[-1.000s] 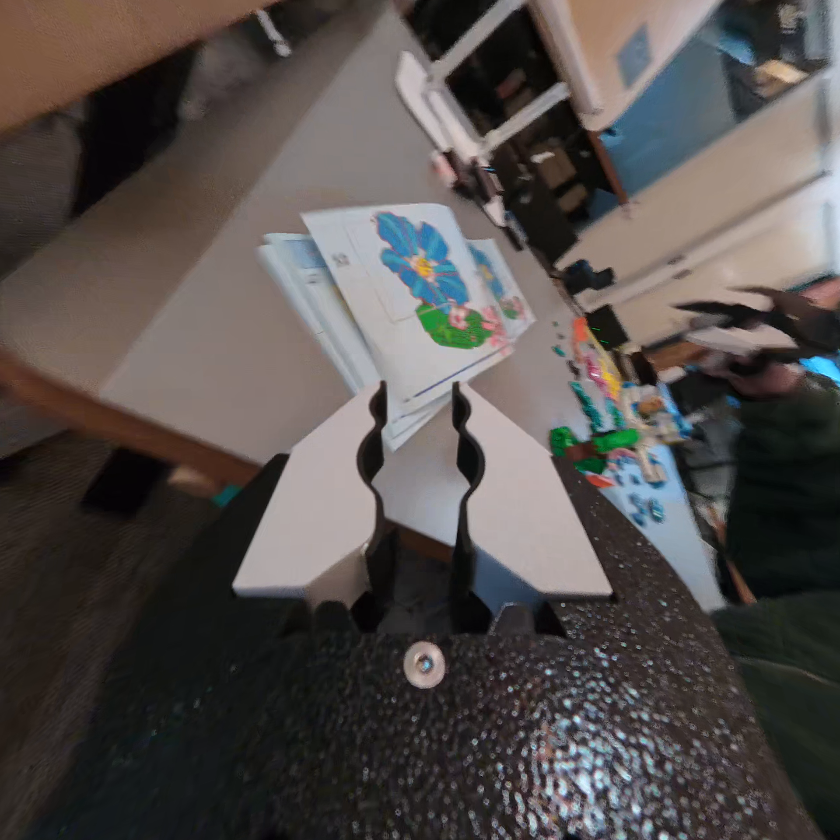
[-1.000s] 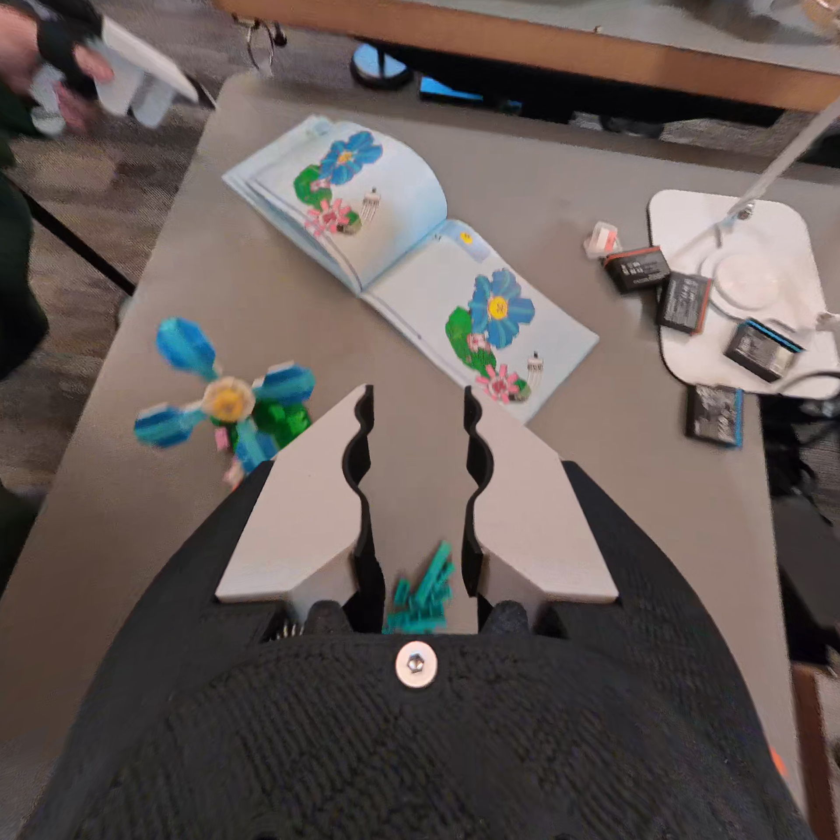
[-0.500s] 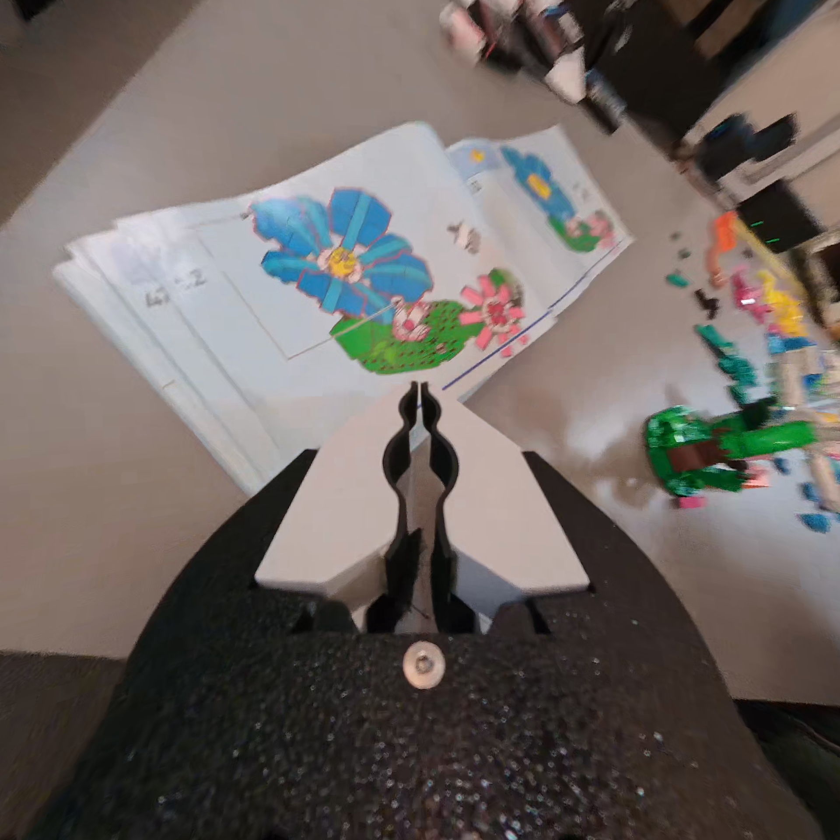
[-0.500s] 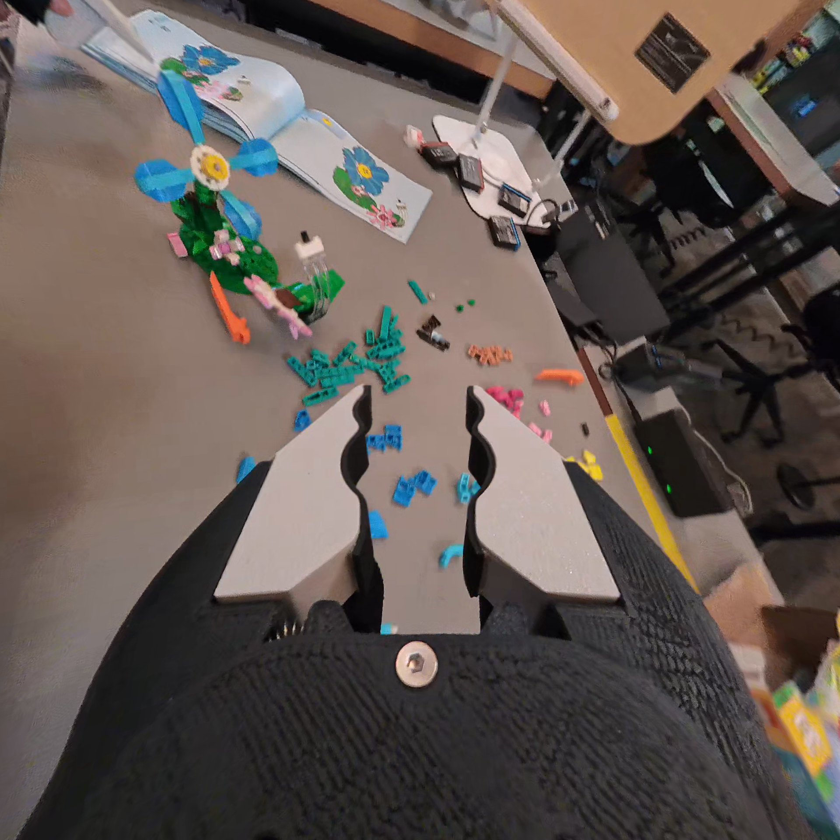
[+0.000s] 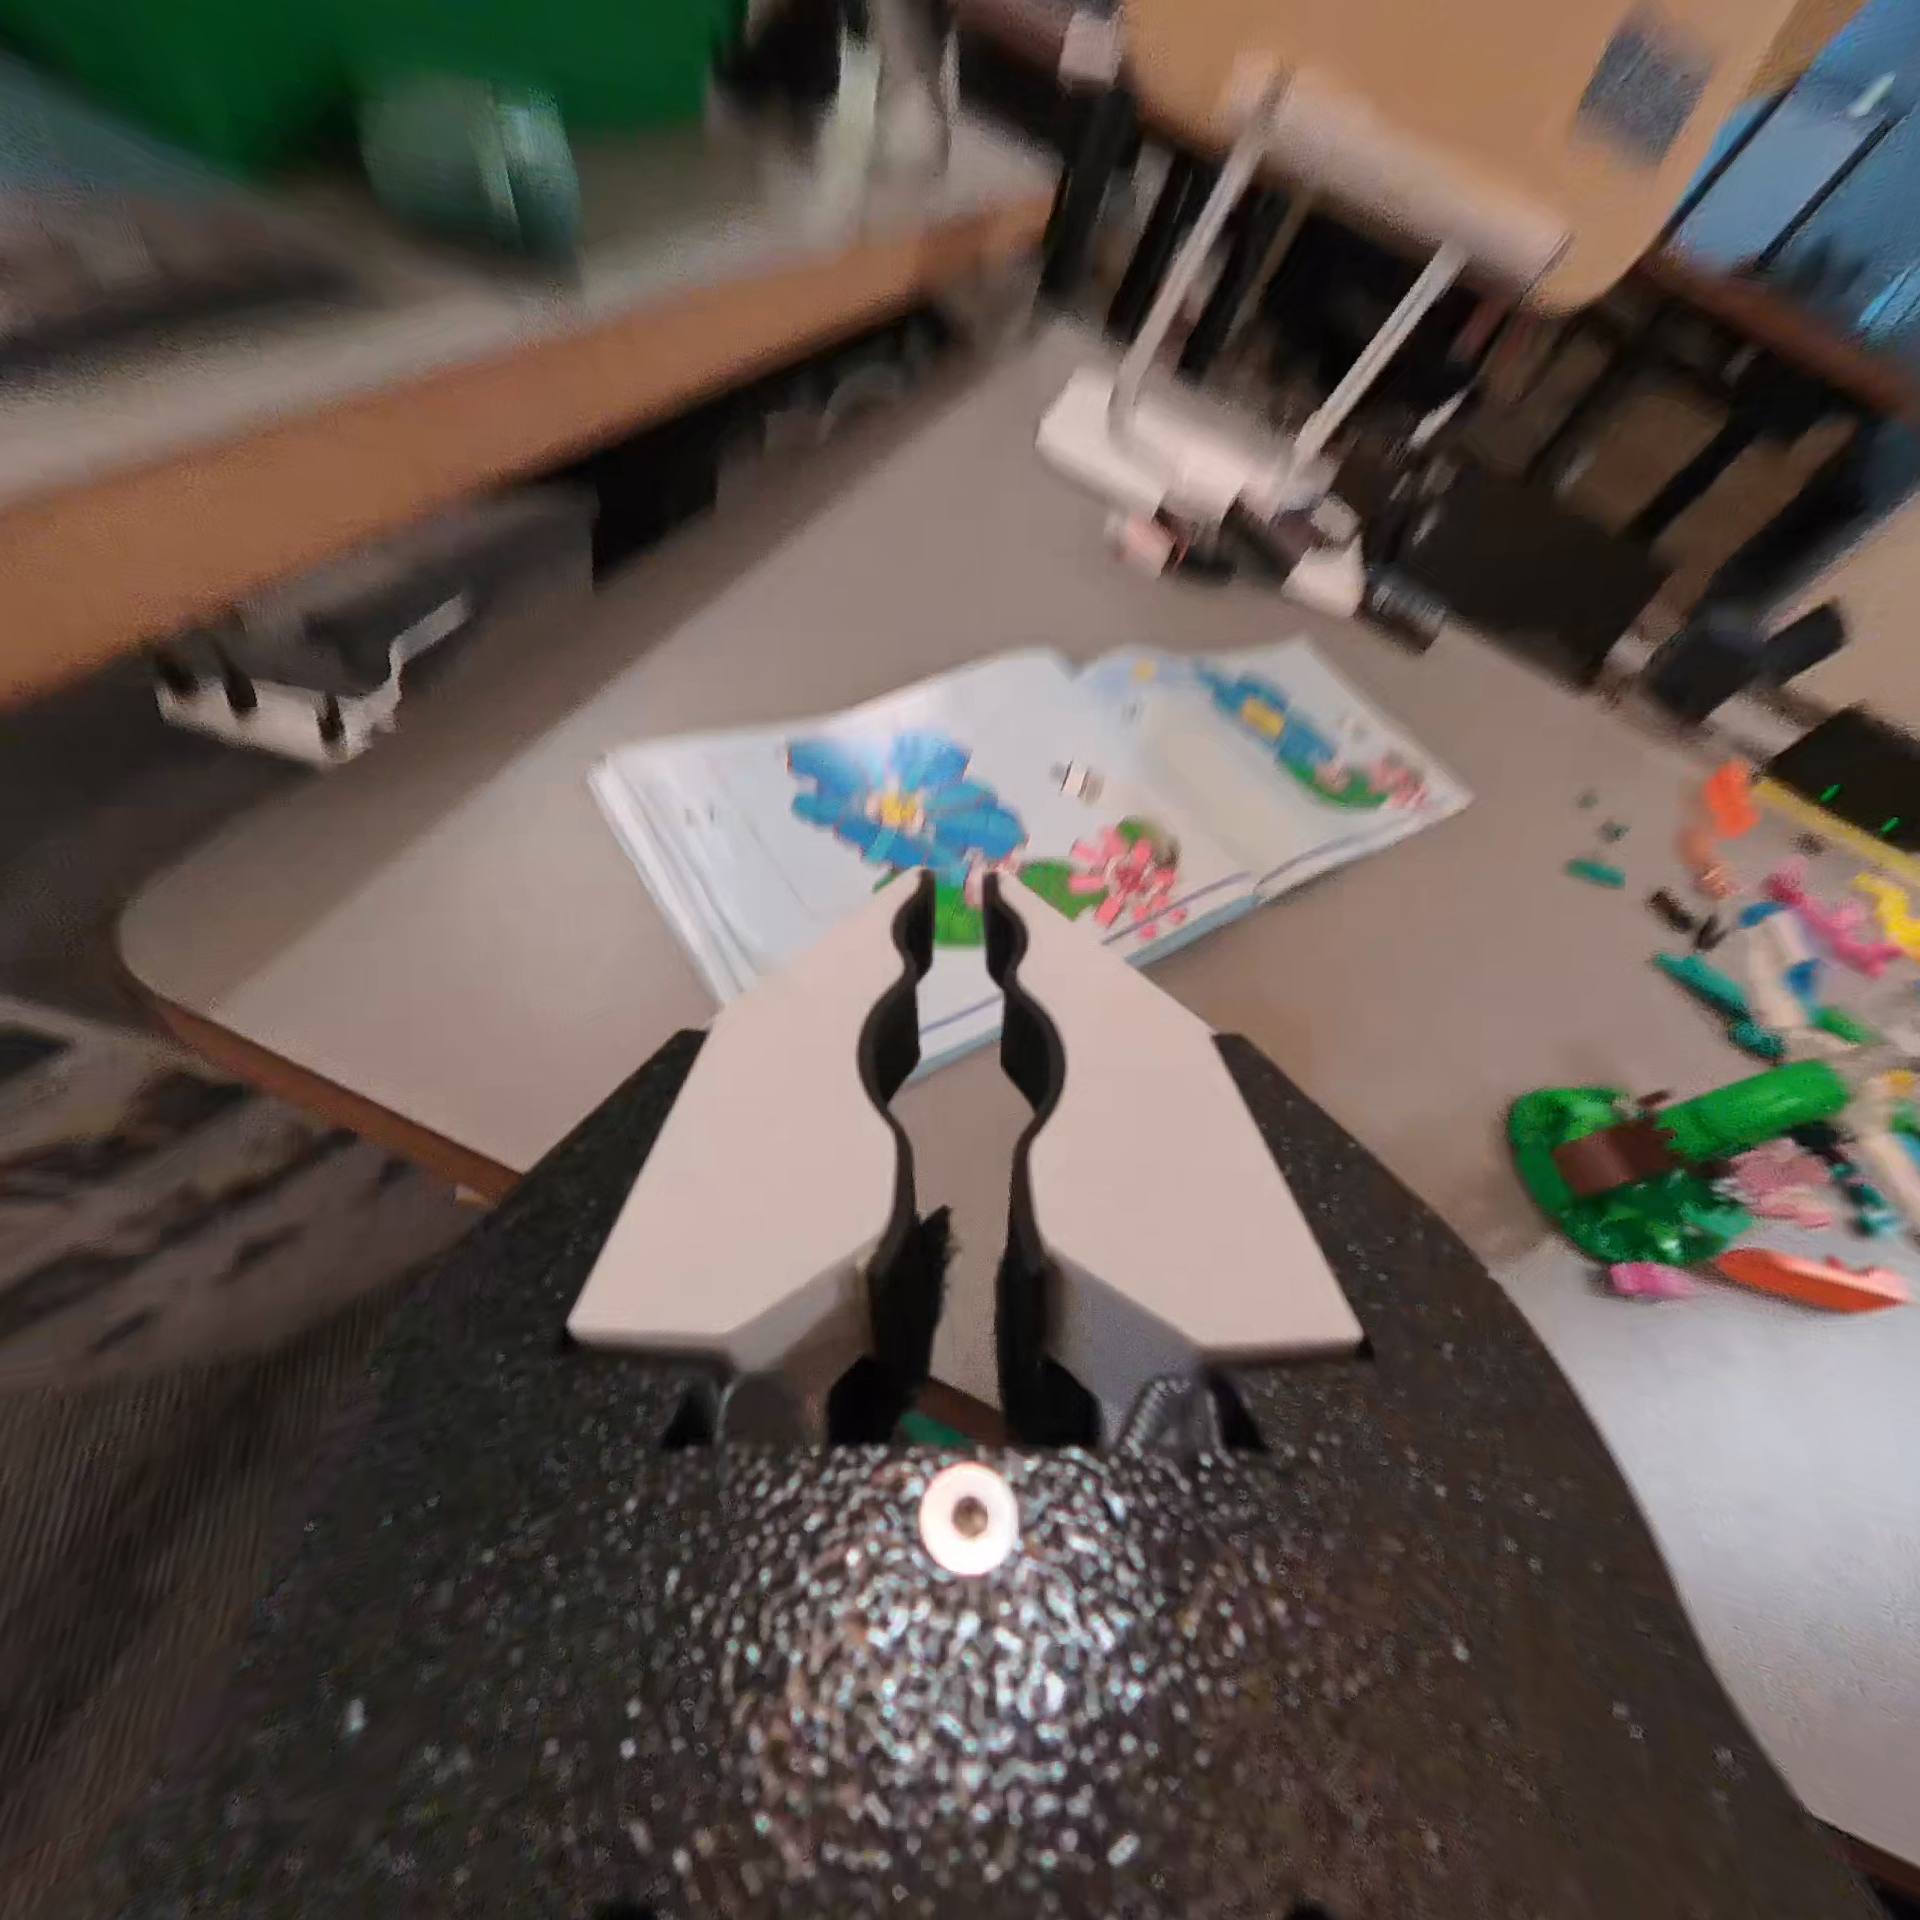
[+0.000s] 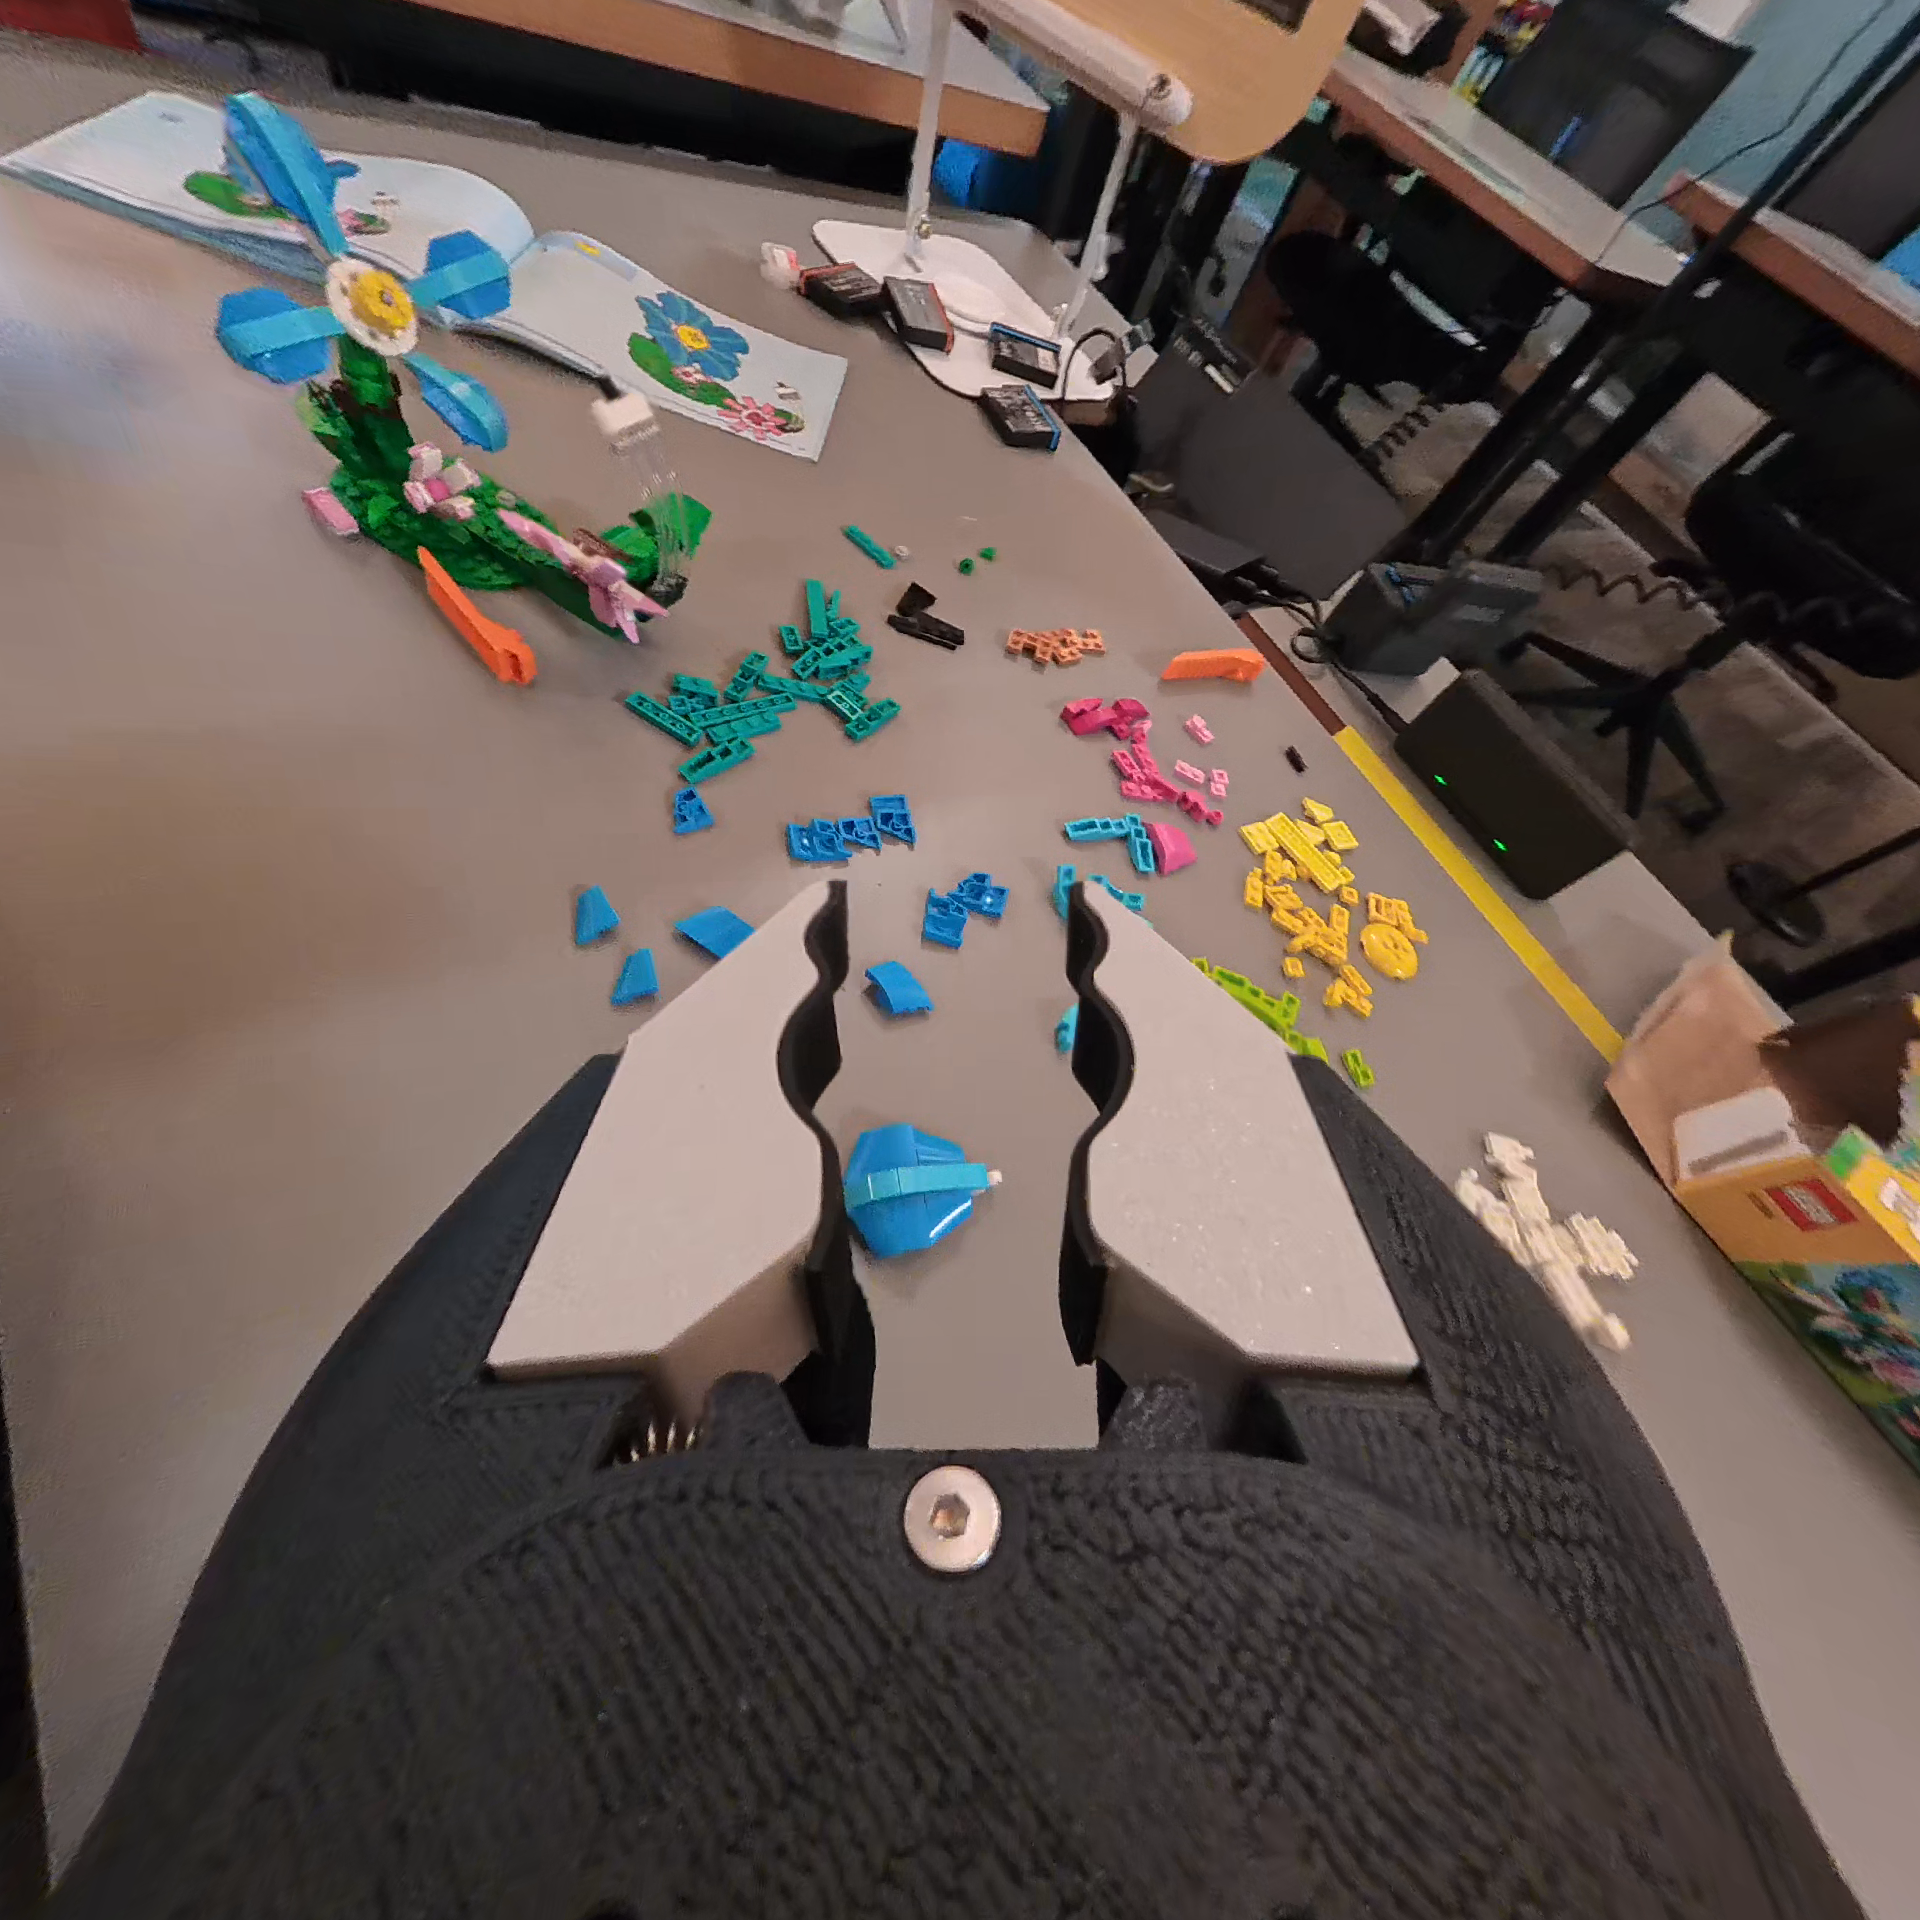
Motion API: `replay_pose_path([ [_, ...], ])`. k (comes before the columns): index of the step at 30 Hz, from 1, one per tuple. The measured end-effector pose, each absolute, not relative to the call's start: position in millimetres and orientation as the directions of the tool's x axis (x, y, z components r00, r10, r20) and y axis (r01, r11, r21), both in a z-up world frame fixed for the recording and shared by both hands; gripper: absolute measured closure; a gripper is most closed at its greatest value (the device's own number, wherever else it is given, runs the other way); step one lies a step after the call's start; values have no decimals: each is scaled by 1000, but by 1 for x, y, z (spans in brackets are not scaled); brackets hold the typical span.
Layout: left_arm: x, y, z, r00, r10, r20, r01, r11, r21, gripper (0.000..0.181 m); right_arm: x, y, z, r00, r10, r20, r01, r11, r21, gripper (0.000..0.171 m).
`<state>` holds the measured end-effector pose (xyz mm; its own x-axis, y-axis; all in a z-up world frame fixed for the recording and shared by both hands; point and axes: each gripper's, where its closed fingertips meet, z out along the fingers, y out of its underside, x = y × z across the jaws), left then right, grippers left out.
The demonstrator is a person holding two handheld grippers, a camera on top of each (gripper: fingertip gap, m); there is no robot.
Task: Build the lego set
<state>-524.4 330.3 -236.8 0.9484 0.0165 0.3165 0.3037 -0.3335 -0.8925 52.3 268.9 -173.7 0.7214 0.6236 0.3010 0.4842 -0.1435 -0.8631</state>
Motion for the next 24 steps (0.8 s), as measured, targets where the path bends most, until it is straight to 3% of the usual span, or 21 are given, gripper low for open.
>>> replay_pose_path([
  [1,-523,324,-223,954,5,301,292,-264,-919,174,56,265,-175,736,608,297,470,-144,-871,130],
  [6,-499,291,-180,946,-27,324,324,8,-946,167,60,247,-181,826,552,110,197,-101,-975,132],
  [10,-436,267,-158,921,-168,351,383,221,-897,152,75,253,-209,849,519,103,193,-121,-974,132],
  [15,-344,263,-172,911,-307,274,330,146,-933,149,98,264,-235,839,528,133,254,-163,-953,128],
  [24,-300,262,-200,906,-357,227,268,68,-961,150,82,257,-283,748,663,25,339,-350,-873,115],
])
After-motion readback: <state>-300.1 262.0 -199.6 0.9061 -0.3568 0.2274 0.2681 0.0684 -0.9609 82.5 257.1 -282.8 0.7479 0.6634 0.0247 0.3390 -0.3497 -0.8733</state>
